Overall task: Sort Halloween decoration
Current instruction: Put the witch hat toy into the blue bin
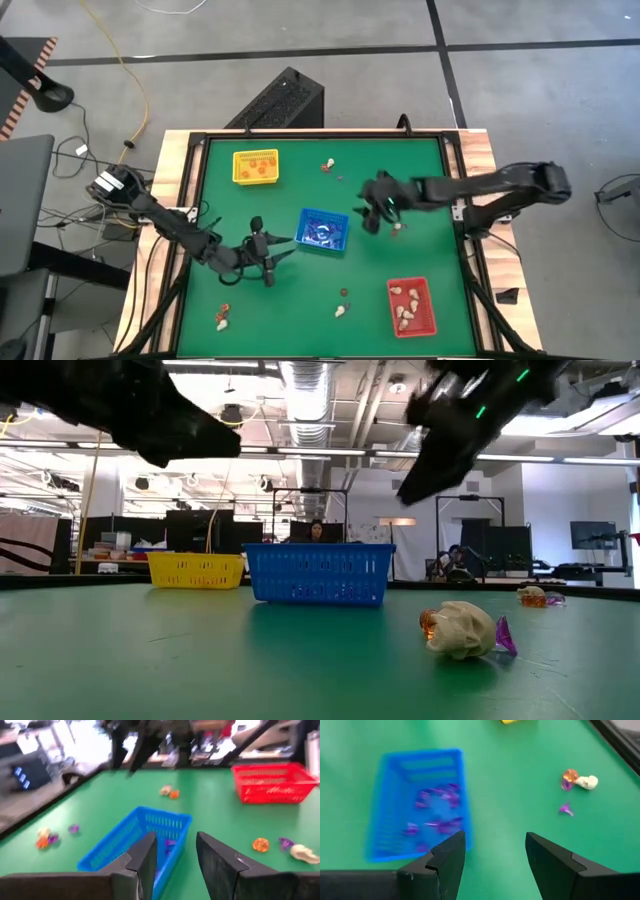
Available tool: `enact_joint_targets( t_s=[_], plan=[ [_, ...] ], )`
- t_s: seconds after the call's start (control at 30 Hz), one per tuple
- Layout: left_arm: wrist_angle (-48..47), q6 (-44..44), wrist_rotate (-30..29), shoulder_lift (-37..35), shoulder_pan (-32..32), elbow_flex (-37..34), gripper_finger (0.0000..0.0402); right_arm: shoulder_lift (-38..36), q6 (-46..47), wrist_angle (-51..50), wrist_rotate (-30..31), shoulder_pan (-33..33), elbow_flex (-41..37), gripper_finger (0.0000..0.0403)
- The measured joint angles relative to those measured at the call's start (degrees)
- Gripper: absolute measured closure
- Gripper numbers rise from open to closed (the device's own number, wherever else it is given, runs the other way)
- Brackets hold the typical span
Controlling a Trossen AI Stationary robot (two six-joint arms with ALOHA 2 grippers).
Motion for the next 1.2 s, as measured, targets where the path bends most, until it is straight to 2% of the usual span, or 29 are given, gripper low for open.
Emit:
enact_joint_targets(
  t_s=[0.1,0.17,0.33,0.57,0.7,0.93,1.07,1.2],
  plan=[
    [7.02,3.24,1.83,-1.19,1.5,-3.9,0.0274,5.65,-4.6,5.41,-7.15,-8.41,0.0,0.0164],
    [9.03,2.28,4.47,-1.62,3.05,-5.45,0.0274,9.31,-5.82,7.93,-10.29,-13.24,0.58,0.0164],
    [9.82,-0.65,9.49,-2.27,4.85,-7.98,0.0274,18.29,-7.8,11.7,-11.49,-20.0,3.94,0.0164],
    [9.52,6.1,10.58,-2.61,6.59,-7.94,0.0274,28.45,-9.35,13.75,-8.42,-20.73,9.15,0.0164],
    [9.45,6.44,13.93,-3.33,8.9,-7.9,0.0274,31.64,-7.55,13.85,-2.18,-19.93,11.98,0.0164],
    [9.33,5.7,22.65,-3.76,12.15,-7.85,0.0274,32.98,-4.78,12.45,-0.34,-18.66,13.14,0.0164],
    [8.39,5.62,24.17,-3.78,12.6,-7.85,0.0274,33.0,-2.14,10.26,-0.23,-18.68,13.05,0.017],
    [7.33,5.74,24.15,-3.78,12.59,-7.85,0.0274,33.0,-1.26,10.56,-0.21,-18.51,12.83,0.0204]
  ],
)
